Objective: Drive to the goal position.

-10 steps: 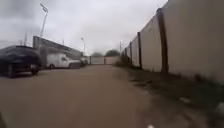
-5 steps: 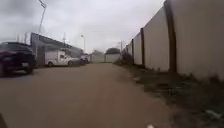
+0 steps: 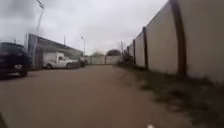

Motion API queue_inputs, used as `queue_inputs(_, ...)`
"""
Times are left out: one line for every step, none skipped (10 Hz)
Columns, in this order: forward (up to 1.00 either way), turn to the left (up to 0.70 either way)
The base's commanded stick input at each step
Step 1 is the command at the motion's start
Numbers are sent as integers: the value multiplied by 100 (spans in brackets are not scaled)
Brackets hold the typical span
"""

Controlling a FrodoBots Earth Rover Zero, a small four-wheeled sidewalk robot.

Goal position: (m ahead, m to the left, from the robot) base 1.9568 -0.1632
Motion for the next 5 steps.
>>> queue_inputs(100,0)
queue_inputs(100,0)
queue_inputs(100,0)
queue_inputs(100,0)
queue_inputs(100,0)
